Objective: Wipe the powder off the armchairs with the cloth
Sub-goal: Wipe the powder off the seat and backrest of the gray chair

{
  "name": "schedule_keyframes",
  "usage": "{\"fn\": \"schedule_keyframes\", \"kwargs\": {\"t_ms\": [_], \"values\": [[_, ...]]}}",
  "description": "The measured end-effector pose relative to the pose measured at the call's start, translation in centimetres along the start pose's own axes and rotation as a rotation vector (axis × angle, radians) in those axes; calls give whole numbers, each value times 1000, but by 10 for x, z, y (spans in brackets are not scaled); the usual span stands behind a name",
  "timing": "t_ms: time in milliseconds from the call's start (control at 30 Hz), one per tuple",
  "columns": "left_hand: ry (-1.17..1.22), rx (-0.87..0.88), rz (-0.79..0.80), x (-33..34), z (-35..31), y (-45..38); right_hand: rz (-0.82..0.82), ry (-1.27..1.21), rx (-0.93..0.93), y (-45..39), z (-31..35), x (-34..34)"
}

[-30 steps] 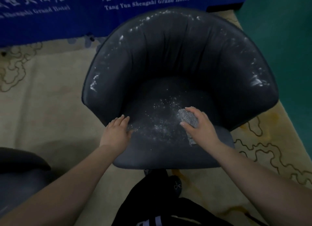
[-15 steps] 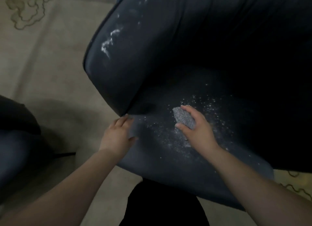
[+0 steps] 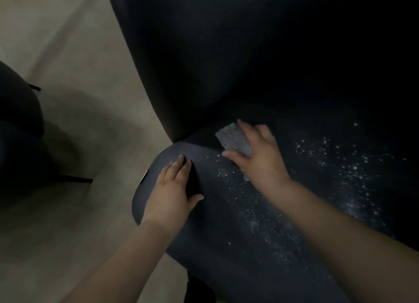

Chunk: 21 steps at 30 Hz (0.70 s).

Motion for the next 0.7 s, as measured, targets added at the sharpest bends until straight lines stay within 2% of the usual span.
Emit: {"fn": "schedule_keyframes", "kwargs": {"t_ms": [100,200,267,433,500,633,700], "values": [[35,28,-79,4,2,3,-49,228,-170,-1,17,24],[68,36,-118,6,8,7,4,328,-367,27,26,44],[77,42,-130,7,9,10,2,355,-427,37,16,35],[81,45,-154,9,6,13,-210,281,-184,-5,-1,9],[84,41,-156,8,5,14,-159,259,-194,-11,19,29],[52,72,-143,7,6,17,105,305,-466,33,31,54],[49,72,-130,7,7,19,94,343,-492,40,11,31]]}}
Point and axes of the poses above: each hand's wrist, its own y-axis away from the middle knuckle, its own x-axis out of the palm, z = x × y, the point moved 7 cm from there along -y, towards the middle knuckle, and after that the axes turned 4 degrees about z, right-handed, at the moved point
